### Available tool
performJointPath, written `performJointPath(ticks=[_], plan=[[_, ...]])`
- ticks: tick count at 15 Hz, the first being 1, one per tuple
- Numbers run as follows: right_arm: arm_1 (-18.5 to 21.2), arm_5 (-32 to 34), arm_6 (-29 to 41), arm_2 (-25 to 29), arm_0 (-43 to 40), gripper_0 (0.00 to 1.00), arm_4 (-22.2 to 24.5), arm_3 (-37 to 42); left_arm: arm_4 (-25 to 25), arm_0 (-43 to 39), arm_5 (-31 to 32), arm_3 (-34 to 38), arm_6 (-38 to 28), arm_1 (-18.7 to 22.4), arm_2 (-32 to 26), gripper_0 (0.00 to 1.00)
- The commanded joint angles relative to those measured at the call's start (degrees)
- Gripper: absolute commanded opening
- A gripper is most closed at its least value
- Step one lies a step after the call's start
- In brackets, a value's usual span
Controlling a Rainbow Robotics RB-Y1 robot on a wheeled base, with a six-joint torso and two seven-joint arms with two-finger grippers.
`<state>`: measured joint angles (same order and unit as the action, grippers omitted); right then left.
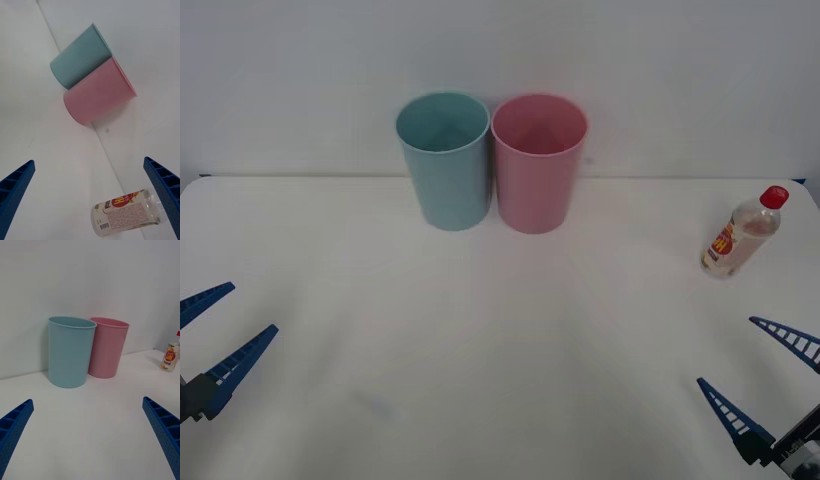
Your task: Grasp the object on the table and drop it into the matching bin: aluminum can to the light blue bin, PET bottle to the pink bin.
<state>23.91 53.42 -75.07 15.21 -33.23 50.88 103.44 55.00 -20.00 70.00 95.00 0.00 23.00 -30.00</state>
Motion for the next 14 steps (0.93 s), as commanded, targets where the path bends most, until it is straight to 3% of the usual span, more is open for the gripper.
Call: performJointPath(ticks=[1,9,14], plan=[[0.0,-0.3,0.4,0.1,0.5,1.0,0.0,-0.1,0.0,0.0,0.0,0.0,0.0,0.0,0.0,1.0],[0.0,-0.8,0.9,0.1,0.9,1.0,0.2,0.0,0.0,0.0,0.0,0.0,0.0,0.0,0.0,1.0],[0.0,-0.6,5.0,0.3,1.6,1.0,2.1,0.0,0.0,0.0,0.0,0.0,0.0,0.0,0.0,1.0]])
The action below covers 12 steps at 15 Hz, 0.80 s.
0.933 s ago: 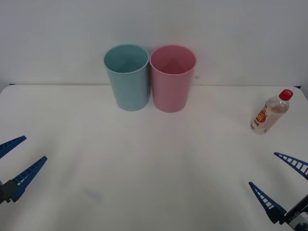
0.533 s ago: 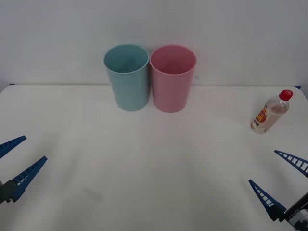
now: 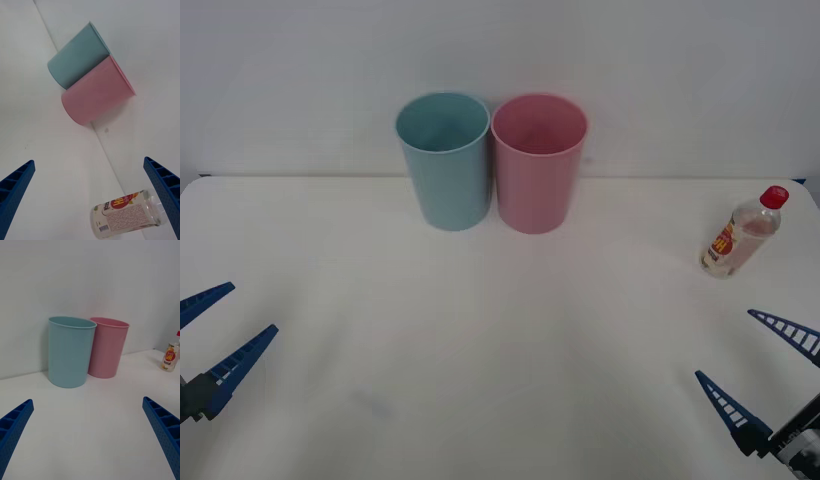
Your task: Grasp the object on the table and drop it into the matching bin: aluminum can to the light blue bin, PET bottle to the pink bin.
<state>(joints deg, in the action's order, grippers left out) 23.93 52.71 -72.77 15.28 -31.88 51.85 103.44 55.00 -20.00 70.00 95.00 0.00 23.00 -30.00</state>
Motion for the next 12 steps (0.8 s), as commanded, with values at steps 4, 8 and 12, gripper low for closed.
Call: performJointPath(ticks=[4,8,12], plan=[[0.0,3.2,13.4,1.4,0.4,1.0,3.3,0.4,0.0,0.0,0.0,0.0,0.0,0.0,0.0,1.0],[0.0,5.6,26.2,1.9,0.4,1.0,4.5,1.9,0.0,0.0,0.0,0.0,0.0,0.0,0.0,1.0],[-1.7,9.0,42.0,4.4,0.9,1.0,7.6,3.6,0.0,0.0,0.0,0.0,0.0,0.0,0.0,1.0]])
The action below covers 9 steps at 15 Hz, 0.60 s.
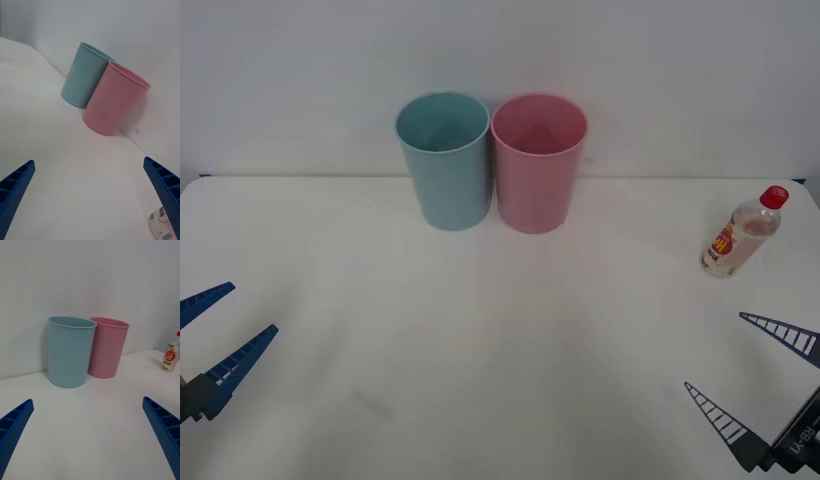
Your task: Grasp the object on the table and drop it into the matching bin: aluminum can to the light blue bin, PET bottle to the pink bin.
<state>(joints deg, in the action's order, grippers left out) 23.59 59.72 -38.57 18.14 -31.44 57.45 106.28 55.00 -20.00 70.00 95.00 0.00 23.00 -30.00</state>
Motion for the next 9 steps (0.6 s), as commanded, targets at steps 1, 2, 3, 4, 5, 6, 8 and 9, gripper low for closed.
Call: performJointPath(ticks=[1,2,3,4,5,6,8,9], plan=[[-2.1,2.9,10.7,2.3,0.8,1.0,2.8,0.9,0.0,0.0,0.0,0.0,0.0,0.0,0.0,1.0],[-3.2,3.9,14.5,3.1,1.4,1.0,3.5,0.9,0.0,0.0,0.0,0.0,0.0,0.0,0.0,1.0],[-3.7,4.3,18.0,3.4,1.6,1.0,3.6,0.9,0.0,0.0,0.0,0.0,0.0,0.0,0.0,1.0],[-3.9,4.6,21.4,3.6,1.6,1.0,3.6,0.9,0.0,0.0,0.0,0.0,0.0,0.0,0.0,1.0],[-4.1,4.8,23.7,4.0,1.6,1.0,3.7,1.0,0.0,0.0,0.0,0.0,0.0,0.0,0.0,1.0],[-4.3,5.0,27.1,4.6,1.6,1.0,3.6,1.3,0.0,0.0,0.0,0.0,0.0,0.0,0.0,1.0],[-4.3,5.1,31.5,5.4,1.3,1.0,3.6,1.7,0.0,0.0,0.0,0.0,0.0,0.0,0.0,1.0],[-4.3,5.3,33.3,6.0,1.2,1.0,3.6,2.0,0.0,0.0,0.0,0.0,0.0,0.0,0.0,1.0]])
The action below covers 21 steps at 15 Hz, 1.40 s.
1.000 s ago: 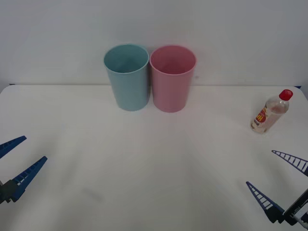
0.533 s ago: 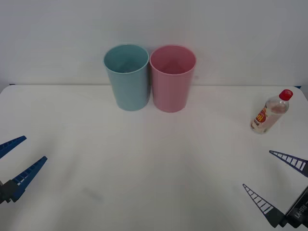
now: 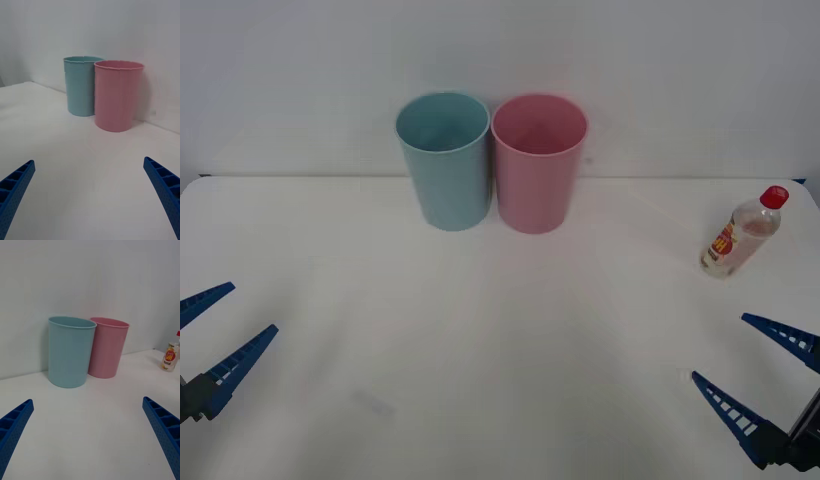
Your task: Grasp the object on the table and drop it into the matching bin: aluminum can to the light blue bin, PET bottle to the pink bin.
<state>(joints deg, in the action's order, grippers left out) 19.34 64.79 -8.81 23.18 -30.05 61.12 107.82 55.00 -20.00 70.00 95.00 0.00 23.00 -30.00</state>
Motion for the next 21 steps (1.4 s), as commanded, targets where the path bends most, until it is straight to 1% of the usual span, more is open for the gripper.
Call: performJointPath(ticks=[1,4,8,11,14,15,21], plan=[[0.0,0.4,5.1,1.7,-0.2,1.0,0.0,0.5,0.0,0.0,0.0,0.0,0.0,0.0,0.0,1.0],[0.0,1.0,5.2,3.2,-0.3,1.0,0.1,0.5,0.0,0.0,0.0,0.0,0.0,0.0,0.0,1.0],[0.0,1.2,5.2,2.9,-0.3,1.0,0.1,0.5,0.0,0.0,0.0,0.0,0.0,0.0,0.0,1.0],[0.0,-1.4,5.6,2.2,-0.6,1.0,-0.4,0.5,0.0,0.0,0.0,0.0,0.0,0.0,0.0,1.0],[0.0,-9.8,6.3,0.9,-2.1,1.0,-1.4,0.5,0.0,0.0,0.0,0.0,0.0,0.0,0.0,1.0],[0.0,-13.5,6.7,0.3,-2.7,1.0,-1.6,0.5,0.0,0.0,0.0,0.0,0.0,0.0,0.0,1.0],[-0.1,-30.1,8.5,-2.3,-3.8,1.0,-1.7,0.4,0.0,0.0,0.0,0.0,0.0,0.0,0.0,1.0]])
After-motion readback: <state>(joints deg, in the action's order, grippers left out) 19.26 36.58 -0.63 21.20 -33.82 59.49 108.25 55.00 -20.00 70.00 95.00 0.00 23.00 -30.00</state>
